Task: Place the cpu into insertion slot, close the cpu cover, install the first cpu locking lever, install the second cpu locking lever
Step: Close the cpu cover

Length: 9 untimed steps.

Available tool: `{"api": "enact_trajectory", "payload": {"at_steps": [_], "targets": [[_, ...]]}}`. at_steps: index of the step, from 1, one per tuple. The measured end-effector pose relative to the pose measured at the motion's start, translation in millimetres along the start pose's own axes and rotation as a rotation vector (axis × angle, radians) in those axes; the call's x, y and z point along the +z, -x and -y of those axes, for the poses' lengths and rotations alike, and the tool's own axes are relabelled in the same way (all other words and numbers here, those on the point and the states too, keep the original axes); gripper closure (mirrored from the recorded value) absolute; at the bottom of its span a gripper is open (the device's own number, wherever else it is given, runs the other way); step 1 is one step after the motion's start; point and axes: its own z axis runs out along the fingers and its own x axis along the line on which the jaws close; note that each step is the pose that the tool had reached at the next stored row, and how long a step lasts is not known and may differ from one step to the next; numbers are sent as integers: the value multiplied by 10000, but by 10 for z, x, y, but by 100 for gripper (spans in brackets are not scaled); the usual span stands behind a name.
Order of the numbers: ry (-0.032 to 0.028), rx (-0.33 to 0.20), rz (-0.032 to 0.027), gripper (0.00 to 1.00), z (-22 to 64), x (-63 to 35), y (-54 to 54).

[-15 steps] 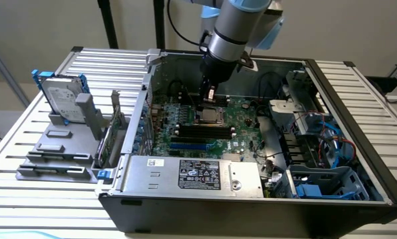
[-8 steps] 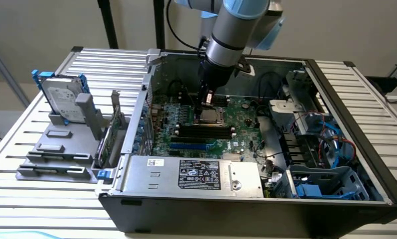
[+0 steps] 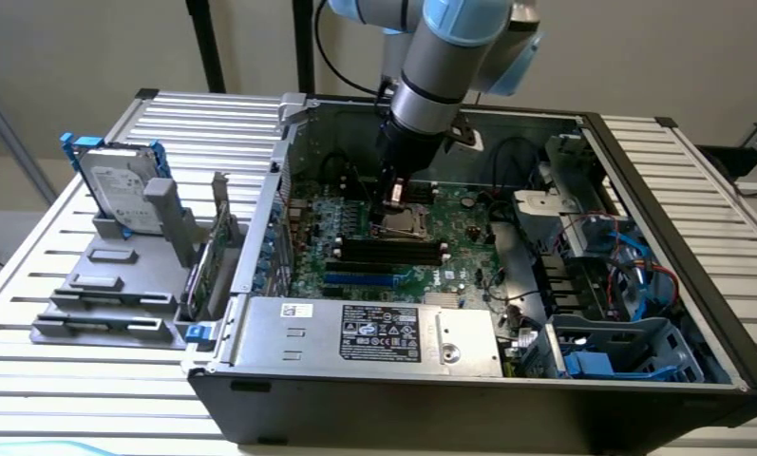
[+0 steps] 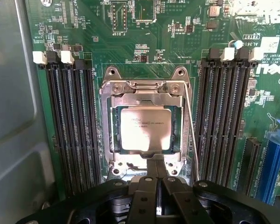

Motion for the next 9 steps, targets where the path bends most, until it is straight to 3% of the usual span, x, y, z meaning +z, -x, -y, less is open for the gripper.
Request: {"api": "enact_trajectory", "payload": {"at_steps": [9], "targets": [[-3,0,-1,89,2,14,1]]}}
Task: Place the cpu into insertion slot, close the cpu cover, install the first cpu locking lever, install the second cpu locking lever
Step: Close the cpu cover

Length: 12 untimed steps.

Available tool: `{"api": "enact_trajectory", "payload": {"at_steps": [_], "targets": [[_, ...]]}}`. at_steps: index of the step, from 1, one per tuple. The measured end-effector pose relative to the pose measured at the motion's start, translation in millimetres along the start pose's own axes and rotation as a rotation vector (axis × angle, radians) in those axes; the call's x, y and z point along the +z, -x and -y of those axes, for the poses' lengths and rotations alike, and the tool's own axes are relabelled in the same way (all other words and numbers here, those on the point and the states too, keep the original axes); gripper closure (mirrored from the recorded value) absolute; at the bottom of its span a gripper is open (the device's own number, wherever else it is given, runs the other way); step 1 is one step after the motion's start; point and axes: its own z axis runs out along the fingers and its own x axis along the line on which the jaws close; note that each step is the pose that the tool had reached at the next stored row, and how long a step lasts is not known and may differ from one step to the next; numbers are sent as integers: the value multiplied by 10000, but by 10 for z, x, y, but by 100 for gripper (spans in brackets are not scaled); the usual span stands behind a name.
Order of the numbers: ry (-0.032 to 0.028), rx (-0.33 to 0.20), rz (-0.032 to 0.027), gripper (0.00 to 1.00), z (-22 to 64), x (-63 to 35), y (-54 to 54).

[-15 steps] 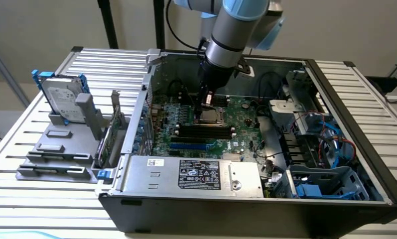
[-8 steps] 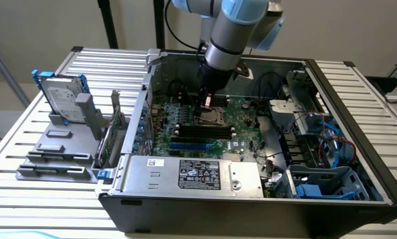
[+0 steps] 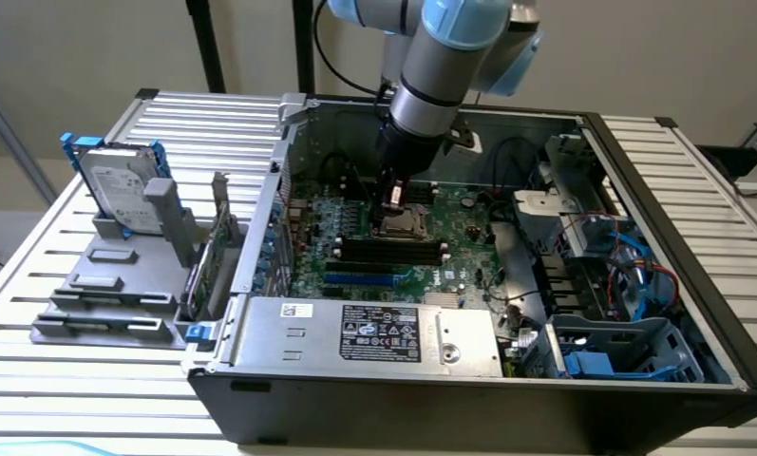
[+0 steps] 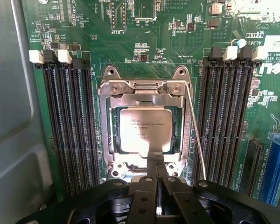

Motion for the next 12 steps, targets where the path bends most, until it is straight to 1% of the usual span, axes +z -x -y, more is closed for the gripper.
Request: {"api": "enact_trajectory", "payload": {"at_steps": [3,6,8,12], "targets": [[-11,1,2,89,23,-69,7],[-12,0,2,89,79,-111,27],[-11,1,2,89,135,-116,49],[-11,1,2,89,278,-100,99]]}}
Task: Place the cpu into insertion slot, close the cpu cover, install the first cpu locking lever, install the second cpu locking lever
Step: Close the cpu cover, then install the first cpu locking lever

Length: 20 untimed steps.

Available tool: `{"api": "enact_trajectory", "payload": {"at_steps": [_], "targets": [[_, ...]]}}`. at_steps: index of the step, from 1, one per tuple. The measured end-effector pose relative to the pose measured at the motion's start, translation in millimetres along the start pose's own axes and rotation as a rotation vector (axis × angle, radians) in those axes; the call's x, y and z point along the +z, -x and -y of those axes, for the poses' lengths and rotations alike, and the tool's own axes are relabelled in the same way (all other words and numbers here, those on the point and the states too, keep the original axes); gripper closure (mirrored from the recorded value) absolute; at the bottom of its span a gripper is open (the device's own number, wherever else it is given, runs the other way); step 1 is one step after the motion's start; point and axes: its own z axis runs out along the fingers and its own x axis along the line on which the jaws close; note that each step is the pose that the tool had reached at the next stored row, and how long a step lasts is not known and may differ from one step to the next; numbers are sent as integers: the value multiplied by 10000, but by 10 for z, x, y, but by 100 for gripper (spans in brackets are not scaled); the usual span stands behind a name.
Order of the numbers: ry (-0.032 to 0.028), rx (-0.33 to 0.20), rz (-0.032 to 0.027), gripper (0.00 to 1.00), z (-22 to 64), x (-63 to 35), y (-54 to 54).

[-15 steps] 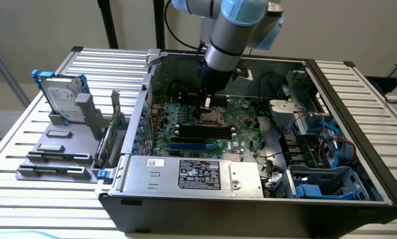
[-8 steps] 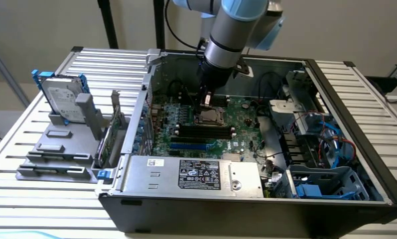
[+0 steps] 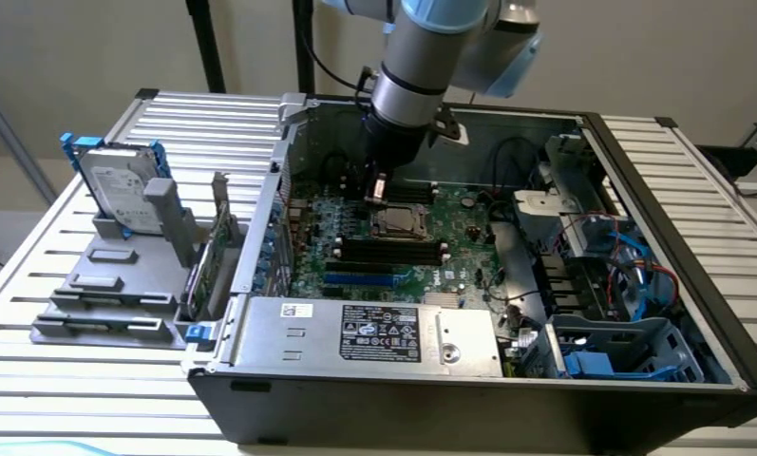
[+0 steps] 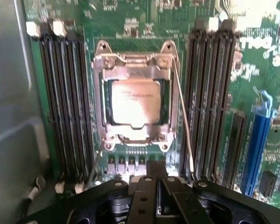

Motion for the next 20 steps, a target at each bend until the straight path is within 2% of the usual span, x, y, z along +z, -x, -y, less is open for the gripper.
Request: {"api": "enact_trajectory", "payload": {"at_steps": [3,20], "targets": [[0,0,-1,89,62,14,4],[-4,11,-4,89,71,-10,7]]}}
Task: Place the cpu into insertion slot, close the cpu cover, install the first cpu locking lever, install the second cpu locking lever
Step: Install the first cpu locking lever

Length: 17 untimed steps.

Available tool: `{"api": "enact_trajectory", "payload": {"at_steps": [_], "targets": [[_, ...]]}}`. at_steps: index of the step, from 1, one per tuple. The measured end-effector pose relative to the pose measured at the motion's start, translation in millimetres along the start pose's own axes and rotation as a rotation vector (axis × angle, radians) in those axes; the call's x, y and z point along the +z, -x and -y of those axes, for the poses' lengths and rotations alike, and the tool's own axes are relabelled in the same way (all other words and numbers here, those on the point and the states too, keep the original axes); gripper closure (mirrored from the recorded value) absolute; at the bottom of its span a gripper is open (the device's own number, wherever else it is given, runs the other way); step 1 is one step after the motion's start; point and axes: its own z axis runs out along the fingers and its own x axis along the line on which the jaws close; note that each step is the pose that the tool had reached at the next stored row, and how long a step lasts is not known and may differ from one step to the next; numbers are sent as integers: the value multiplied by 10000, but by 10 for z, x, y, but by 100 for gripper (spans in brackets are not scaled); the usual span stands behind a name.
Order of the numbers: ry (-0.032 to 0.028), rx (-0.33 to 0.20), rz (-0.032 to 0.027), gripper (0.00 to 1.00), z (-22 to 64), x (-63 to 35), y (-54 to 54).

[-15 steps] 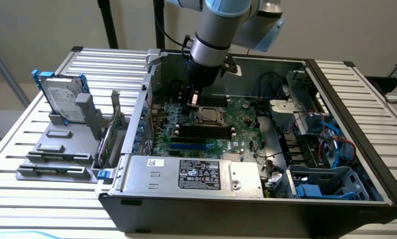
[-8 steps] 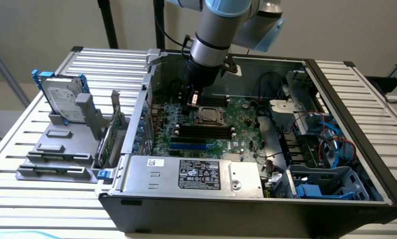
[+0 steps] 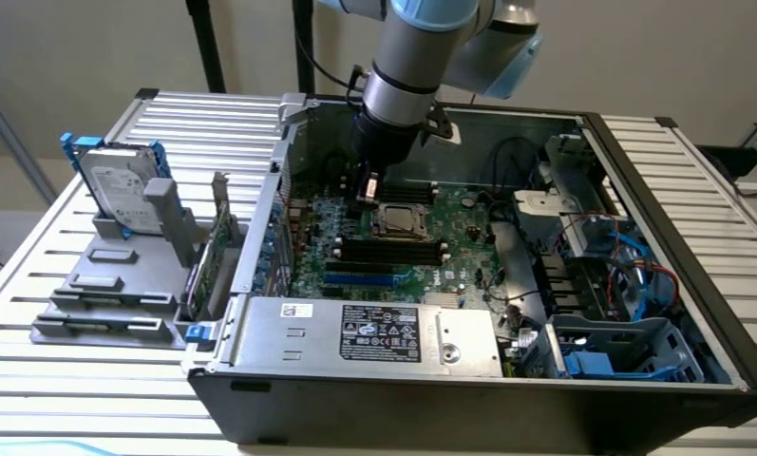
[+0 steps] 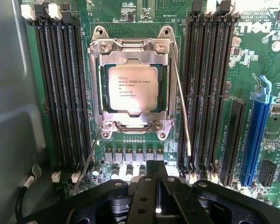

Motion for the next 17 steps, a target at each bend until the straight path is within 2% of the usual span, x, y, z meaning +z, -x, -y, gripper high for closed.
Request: {"api": "enact_trajectory", "payload": {"at_steps": [3,11,15,17], "targets": [[0,53,-44,89,25,-25,3],[-2,404,-373,89,56,-86,3],[-2,582,-509,89,70,-108,3],[2,660,-544,89,85,-112,4]]}}
